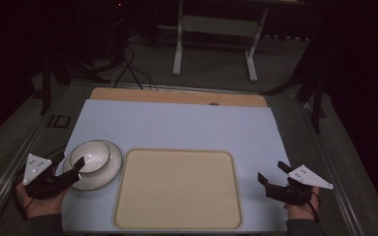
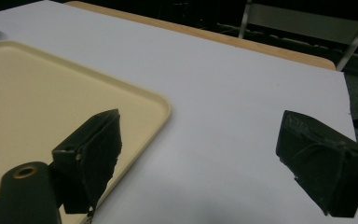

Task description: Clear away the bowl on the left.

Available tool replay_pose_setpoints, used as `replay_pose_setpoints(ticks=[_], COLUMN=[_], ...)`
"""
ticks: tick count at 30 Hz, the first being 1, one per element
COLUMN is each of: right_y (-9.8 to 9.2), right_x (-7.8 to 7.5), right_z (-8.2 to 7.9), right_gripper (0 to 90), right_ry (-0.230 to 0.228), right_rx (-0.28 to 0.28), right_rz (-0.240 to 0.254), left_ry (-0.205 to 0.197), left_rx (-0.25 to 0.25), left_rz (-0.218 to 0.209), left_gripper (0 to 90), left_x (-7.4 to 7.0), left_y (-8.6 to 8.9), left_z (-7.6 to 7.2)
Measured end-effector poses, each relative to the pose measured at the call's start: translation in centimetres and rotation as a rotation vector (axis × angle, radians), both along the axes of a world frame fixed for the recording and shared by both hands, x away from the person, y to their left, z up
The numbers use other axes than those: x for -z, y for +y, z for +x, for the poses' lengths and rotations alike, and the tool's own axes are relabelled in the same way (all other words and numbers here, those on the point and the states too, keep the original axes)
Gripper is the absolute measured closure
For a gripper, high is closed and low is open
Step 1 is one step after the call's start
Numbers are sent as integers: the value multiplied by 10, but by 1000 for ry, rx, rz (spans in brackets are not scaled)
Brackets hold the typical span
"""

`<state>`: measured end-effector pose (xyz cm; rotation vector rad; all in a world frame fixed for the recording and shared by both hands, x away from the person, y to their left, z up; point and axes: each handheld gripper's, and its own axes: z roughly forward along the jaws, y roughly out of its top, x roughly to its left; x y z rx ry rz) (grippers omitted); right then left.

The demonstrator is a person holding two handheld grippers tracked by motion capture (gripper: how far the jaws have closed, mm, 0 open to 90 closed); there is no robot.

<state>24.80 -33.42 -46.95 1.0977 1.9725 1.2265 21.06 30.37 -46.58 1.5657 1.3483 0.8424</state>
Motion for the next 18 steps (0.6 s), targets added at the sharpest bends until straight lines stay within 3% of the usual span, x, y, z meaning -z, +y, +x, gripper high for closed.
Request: replay_pose_setpoints(ticks=[10,18], right_y=[1,0], right_x=[-1,-1], right_z=[-1,-1], right_gripper=[138,138], right_ry=[-10,-20], right_rx=[2,10], right_rz=[-5,-7], left_ry=[12,12], left_rx=[6,-9], left_rz=[-23,3], left_gripper=[332,334], left_x=[1,2], left_y=[1,-1], left_z=[1,8])
